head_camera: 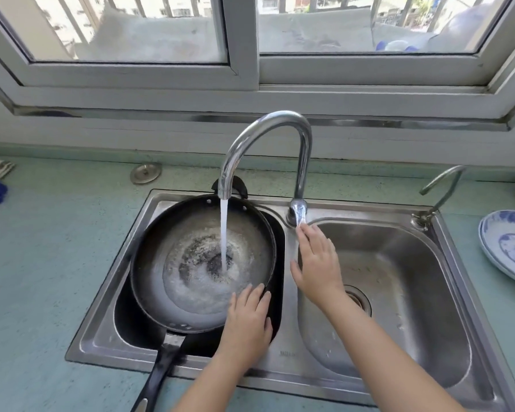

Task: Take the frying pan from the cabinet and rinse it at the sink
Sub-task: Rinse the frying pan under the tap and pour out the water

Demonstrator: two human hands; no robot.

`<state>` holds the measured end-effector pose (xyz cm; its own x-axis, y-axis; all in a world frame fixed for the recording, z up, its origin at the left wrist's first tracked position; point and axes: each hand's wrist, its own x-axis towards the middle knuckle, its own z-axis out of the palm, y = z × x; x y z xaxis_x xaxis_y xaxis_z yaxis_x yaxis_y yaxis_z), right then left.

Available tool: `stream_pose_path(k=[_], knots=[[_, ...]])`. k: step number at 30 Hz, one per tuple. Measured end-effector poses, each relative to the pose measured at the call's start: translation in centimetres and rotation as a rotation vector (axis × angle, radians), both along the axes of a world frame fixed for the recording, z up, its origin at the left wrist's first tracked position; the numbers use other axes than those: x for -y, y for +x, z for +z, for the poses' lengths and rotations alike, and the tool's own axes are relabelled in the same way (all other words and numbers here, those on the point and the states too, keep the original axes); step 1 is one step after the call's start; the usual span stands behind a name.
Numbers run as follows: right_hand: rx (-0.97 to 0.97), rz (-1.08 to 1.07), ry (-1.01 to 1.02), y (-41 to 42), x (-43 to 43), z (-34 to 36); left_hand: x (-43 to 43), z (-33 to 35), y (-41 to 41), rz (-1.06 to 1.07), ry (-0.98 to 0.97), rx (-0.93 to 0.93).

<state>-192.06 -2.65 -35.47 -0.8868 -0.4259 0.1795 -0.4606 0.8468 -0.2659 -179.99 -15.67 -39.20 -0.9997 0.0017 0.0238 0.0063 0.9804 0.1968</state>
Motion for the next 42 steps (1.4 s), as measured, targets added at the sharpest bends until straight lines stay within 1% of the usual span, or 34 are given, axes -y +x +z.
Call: stream_pose_path(k=[6,10,12,18,25,30,34,37,39,42], knots=[[0.050,-0.086,-0.101,0.5,1.0,-0.8,-0.6,-0.2,0.4,0.029,0.047,-0.031],[0.012,-0.095,-0.064,1.2,0.6,-1.7,-0.6,0.0,0.9,0.048,0.102,-0.022],[0.009,-0.119,-0.084,1.2,0.7,-1.8,-0.4,0.3,1.1,0.068,0.116,-0.017],[0.123,-0.186,-0.234,3.3,1.3,-0.8,1.0,1.2,2.6,0.125,0.136,0.014],[0.266,-0.202,-0.289,10.4,3.7,-1.1,4.2,2.2,6.3,0.148,0.168,-0.005],[0.335,-0.181,-0.278,15.4,6.5,-1.0,6.8,2.5,10.2,0.215,0.299,-0.019],[0.397,-0.183,-0.238,19.1,9.1,-0.9,8.7,3.1,13.3,0.311,0.434,0.020],[0.461,-0.188,-0.270,21.3,11.3,-1.2,10.1,3.0,15.5,0.382,0.522,0.062],[0.533,-0.211,-0.306,22.5,12.7,-1.4,10.7,3.0,16.7,0.423,0.574,0.102],[0.634,-0.246,-0.326,23.4,14.5,-1.3,10.9,3.1,17.7,0.499,0.646,0.239]])
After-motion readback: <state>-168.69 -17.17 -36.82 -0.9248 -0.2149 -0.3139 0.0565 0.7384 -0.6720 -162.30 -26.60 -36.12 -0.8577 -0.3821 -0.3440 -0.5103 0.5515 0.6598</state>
